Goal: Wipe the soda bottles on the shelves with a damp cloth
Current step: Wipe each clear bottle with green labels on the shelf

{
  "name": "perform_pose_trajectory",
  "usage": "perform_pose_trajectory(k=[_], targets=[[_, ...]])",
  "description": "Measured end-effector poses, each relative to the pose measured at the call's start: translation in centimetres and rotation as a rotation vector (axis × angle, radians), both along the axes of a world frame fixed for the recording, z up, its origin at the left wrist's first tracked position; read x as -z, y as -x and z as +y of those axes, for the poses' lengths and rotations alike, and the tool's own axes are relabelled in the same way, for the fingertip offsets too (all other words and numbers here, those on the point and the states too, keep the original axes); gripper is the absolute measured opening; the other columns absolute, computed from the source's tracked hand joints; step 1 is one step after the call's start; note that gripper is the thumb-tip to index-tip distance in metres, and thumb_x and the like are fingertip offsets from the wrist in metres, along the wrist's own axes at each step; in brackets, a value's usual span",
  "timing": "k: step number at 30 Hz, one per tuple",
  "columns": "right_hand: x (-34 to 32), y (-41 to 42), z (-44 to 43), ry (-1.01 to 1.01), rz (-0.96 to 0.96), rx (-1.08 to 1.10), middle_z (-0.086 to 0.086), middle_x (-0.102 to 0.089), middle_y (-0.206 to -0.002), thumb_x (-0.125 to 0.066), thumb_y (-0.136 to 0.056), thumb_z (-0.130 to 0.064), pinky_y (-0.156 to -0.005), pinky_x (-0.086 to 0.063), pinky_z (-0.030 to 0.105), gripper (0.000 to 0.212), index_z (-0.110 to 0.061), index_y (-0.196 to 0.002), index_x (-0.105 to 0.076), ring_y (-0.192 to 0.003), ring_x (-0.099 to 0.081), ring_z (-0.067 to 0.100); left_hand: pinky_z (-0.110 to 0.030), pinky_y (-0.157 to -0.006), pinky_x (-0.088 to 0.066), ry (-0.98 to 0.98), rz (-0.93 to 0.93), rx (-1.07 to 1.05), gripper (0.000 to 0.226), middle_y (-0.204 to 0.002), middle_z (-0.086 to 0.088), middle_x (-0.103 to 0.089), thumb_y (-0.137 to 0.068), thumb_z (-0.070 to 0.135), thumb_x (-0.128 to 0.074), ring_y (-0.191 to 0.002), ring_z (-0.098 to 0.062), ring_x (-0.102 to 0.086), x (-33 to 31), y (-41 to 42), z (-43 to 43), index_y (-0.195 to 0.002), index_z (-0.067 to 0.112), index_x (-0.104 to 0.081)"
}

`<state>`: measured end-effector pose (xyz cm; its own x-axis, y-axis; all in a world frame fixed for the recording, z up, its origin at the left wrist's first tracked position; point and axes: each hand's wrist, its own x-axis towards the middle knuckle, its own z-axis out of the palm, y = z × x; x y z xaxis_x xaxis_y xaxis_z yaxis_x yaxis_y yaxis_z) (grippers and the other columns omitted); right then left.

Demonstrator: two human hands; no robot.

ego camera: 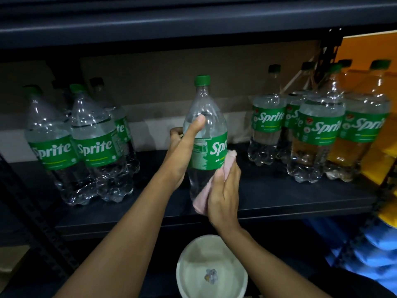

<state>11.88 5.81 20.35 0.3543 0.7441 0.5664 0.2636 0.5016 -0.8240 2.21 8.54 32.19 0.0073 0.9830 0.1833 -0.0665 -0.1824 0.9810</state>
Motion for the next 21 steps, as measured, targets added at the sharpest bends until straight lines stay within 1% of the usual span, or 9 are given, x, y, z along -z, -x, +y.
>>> perform_pose_trajectory(k=[3, 7, 10, 12, 13, 15, 17, 19, 21], targets=[[-5.2, -0.5, 1.0, -0.017, 0.03, 0.001, -0.007, -0.041, -0.149, -0.028, -0.103, -0.054, -0.115, -0.038, 0.047, 0.063, -0.027, -0.16, -0.03, -0.137, -0.044, 0.011, -0.049, -0.11, -0.052, -0.007, -0.003, 0.056, 0.098, -0.132, -0.003, -0.072, -0.071, 0.085, -0.075, -0.119, -0.019, -0.072, 0.2, 0.3, 0.5, -0.14, 0.018, -0.059], [-13.0, -1.5, 2.2, 0.004, -0.115, -0.049, -0.005, -0.053, -0.124, -0.032, -0.108, -0.047, -0.096, -0.043, 0.031, 0.048, -0.033, -0.152, -0.043, -0.114, -0.051, 0.007, -0.05, -0.112, -0.05, -0.047, 0.013, 0.117, 0.066, -0.125, -0.004, -0.077, -0.089, 0.071, -0.061, -0.119, -0.022, -0.073, -0.3, 0.6, 0.1, -0.134, 0.023, -0.07], [-16.5, -1.8, 2.7, 0.03, -0.179, -0.08, -0.002, -0.063, -0.097, -0.037, -0.107, -0.045, -0.078, -0.042, 0.034, 0.036, -0.025, -0.11, -0.066, -0.09, -0.059, 0.014, -0.054, -0.111, -0.05, -0.031, 0.029, 0.126, 0.066, -0.119, -0.008, -0.079, -0.09, 0.073, -0.048, -0.116, -0.026, -0.074, -0.9, 0.5, -0.1, -0.13, 0.026, -0.073], [-16.8, -1.6, 3.0, 0.05, -0.137, -0.076, -0.004, -0.065, -0.088, -0.041, -0.106, -0.044, -0.07, -0.042, 0.033, 0.035, -0.023, -0.092, -0.064, -0.081, -0.061, 0.01, -0.053, -0.111, -0.051, -0.035, 0.024, 0.126, 0.065, -0.119, -0.011, -0.078, -0.094, 0.069, -0.045, -0.117, -0.027, -0.073, -0.8, 0.4, 0.0, -0.13, 0.023, -0.073], [-16.3, -1.3, 3.0, 0.041, -0.121, -0.054, -0.005, -0.066, -0.092, -0.04, -0.106, -0.045, -0.072, -0.043, 0.032, 0.034, -0.024, -0.096, -0.066, -0.084, -0.061, 0.008, -0.052, -0.111, -0.051, -0.037, 0.024, 0.131, 0.067, -0.121, -0.011, -0.078, -0.094, 0.071, -0.048, -0.117, -0.027, -0.073, -0.6, 0.2, -0.1, -0.132, 0.021, -0.071], [-14.4, -0.7, 2.8, -0.052, -0.127, 0.039, -0.006, -0.065, -0.109, -0.036, -0.104, -0.047, -0.081, -0.047, 0.031, 0.042, -0.026, -0.125, -0.066, -0.099, -0.06, 0.008, -0.049, -0.108, -0.054, -0.034, 0.027, 0.121, 0.089, -0.125, -0.007, -0.077, -0.081, 0.085, -0.063, -0.117, -0.023, -0.073, -0.2, -0.1, -0.1, -0.14, 0.019, -0.065], [-11.4, -0.1, 2.4, -0.184, -0.181, 0.127, -0.002, -0.058, -0.135, -0.032, -0.105, -0.045, -0.1, -0.045, 0.025, 0.053, -0.023, -0.151, -0.047, -0.124, -0.053, 0.009, -0.047, -0.105, -0.056, -0.032, 0.037, 0.102, 0.097, -0.124, -0.004, -0.077, -0.072, 0.089, -0.068, -0.115, -0.02, -0.074, 0.2, -0.2, 0.2, -0.14, 0.02, -0.064], [-7.7, 0.3, 1.9, -0.245, -0.202, 0.171, 0.006, -0.039, -0.159, -0.032, -0.107, -0.04, -0.117, -0.035, 0.031, 0.056, -0.021, -0.16, -0.027, -0.146, -0.037, 0.014, -0.048, -0.106, -0.055, -0.026, 0.03, 0.127, 0.09, -0.124, -0.007, -0.077, -0.075, 0.086, -0.069, -0.116, -0.023, -0.074, 0.4, -0.2, 0.1, -0.136, 0.02, -0.067], [-4.2, 0.4, 1.4, -0.227, -0.179, 0.16, 0.009, -0.027, -0.166, -0.033, -0.107, -0.038, -0.123, -0.03, 0.042, 0.058, -0.023, -0.16, -0.016, -0.153, -0.028, 0.018, -0.05, -0.109, -0.053, -0.026, -0.016, 0.139, 0.086, -0.122, -0.01, -0.077, -0.077, 0.082, -0.071, -0.116, -0.028, -0.074, 0.4, -0.2, 0.0, -0.134, 0.018, -0.069]])
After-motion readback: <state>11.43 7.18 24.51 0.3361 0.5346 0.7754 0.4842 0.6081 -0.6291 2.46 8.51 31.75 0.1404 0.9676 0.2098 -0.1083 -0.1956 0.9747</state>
